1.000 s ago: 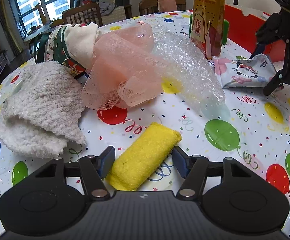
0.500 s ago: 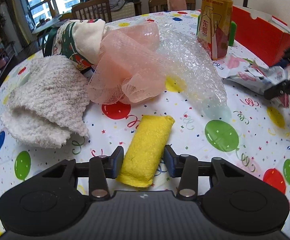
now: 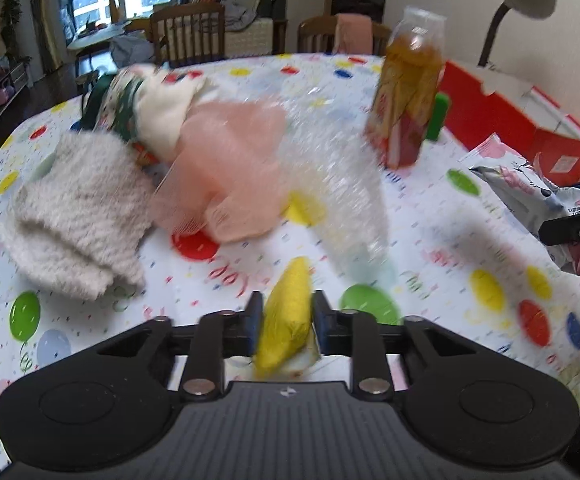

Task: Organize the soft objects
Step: 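Close the right gripper on the panda pack while the left gripper closes on the yellow roll, then carry the panda pack with the right gripper while the left gripper carries the yellow roll into the box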

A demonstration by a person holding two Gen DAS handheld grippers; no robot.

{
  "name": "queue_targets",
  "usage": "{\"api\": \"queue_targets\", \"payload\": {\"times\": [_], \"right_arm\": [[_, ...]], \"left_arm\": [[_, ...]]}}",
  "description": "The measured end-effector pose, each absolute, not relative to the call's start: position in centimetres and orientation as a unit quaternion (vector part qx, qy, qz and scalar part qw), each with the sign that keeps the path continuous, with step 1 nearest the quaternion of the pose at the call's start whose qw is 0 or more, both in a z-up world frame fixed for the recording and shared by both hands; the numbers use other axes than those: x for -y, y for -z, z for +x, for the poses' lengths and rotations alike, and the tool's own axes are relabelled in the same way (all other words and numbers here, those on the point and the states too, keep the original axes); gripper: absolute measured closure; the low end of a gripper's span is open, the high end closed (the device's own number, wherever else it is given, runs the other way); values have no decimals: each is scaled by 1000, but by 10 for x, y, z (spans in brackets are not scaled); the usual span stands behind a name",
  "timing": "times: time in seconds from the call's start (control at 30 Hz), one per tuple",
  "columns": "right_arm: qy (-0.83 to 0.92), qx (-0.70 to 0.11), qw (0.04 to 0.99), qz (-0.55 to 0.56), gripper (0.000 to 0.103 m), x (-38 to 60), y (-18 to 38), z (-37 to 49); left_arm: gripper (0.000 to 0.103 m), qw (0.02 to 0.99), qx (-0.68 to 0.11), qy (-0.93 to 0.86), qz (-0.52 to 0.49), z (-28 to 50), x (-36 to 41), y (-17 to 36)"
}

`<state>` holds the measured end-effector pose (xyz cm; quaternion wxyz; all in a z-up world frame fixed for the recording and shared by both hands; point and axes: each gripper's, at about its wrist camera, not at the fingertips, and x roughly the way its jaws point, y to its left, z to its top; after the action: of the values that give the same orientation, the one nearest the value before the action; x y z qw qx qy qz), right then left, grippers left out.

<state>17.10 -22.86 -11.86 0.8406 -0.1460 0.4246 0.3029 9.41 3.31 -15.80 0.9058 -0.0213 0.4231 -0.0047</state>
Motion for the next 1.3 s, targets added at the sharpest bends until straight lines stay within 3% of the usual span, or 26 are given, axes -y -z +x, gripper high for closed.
{"api": "queue_targets", "payload": {"times": [0.4, 0.73, 1.3], "right_arm": [[-277, -415, 859, -115, 40, 265, 99, 165], [-262, -391, 879, -79, 40, 287, 71, 173], [-186, -381, 904, -59, 40, 359, 33, 236]], "left_arm": [[87, 900, -435, -6, -15, 102, -28, 162], [87, 907, -416, 19, -61, 106, -23, 121], [87, 926, -348, 143, -21, 189, 100, 32]]}}
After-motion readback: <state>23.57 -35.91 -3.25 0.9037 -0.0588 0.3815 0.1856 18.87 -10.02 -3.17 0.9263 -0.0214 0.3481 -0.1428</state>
